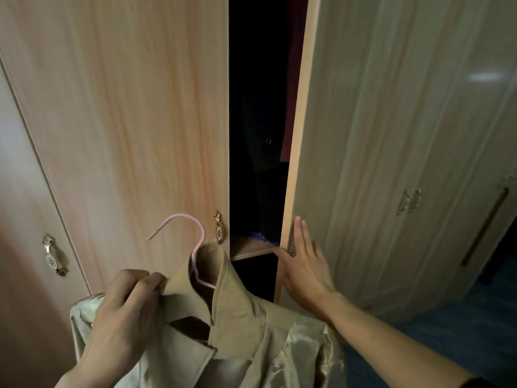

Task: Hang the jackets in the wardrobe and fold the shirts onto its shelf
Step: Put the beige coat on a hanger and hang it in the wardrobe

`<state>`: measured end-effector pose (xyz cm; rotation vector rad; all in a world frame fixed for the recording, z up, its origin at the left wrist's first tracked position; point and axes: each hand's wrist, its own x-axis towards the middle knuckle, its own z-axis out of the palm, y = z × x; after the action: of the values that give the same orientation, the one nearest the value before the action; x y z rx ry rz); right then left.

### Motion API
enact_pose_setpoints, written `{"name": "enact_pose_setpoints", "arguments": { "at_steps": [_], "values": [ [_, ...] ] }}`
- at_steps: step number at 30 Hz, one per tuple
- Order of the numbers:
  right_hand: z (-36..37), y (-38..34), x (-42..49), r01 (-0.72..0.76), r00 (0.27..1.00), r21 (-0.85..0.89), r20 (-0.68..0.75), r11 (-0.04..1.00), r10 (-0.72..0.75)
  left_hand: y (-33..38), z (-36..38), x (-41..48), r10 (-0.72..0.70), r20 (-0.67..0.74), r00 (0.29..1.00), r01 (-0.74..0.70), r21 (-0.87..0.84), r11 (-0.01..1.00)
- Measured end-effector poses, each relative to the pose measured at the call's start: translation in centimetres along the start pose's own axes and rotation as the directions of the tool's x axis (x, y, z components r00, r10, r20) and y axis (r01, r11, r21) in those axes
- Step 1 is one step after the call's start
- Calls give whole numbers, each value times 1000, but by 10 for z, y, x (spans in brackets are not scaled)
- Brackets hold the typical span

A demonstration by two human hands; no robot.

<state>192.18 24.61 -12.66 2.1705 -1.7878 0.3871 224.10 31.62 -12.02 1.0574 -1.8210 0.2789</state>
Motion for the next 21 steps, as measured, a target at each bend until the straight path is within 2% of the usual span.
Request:
{"name": "enact_pose_setpoints", "arguments": {
  "at_steps": [2, 7, 11, 19, 21],
  "values": [
    [-3, 13, -15, 14, 999, -46, -45, 999, -16, 18, 1, -2, 19, 13, 1000, -20, 9, 1000],
    [-8, 48, -61, -45, 998, -71, -38, 996, 42, 60, 9, -12, 50, 19, 999, -50, -5, 999],
    [-18, 74, -86, -89, 996, -96, 15, 991, 90, 83, 20, -16, 83, 46, 995, -82, -25, 996],
    [-38, 120, -118, -203, 970, -87, 120, 975, 213, 118, 45, -2, 139, -17, 990, -139, -62, 988],
    [-40, 131, -127, -245, 963, -74, 96, 967, 252, 126, 49, 2, 143, -20, 989, -144, -69, 987]
  ]
}}
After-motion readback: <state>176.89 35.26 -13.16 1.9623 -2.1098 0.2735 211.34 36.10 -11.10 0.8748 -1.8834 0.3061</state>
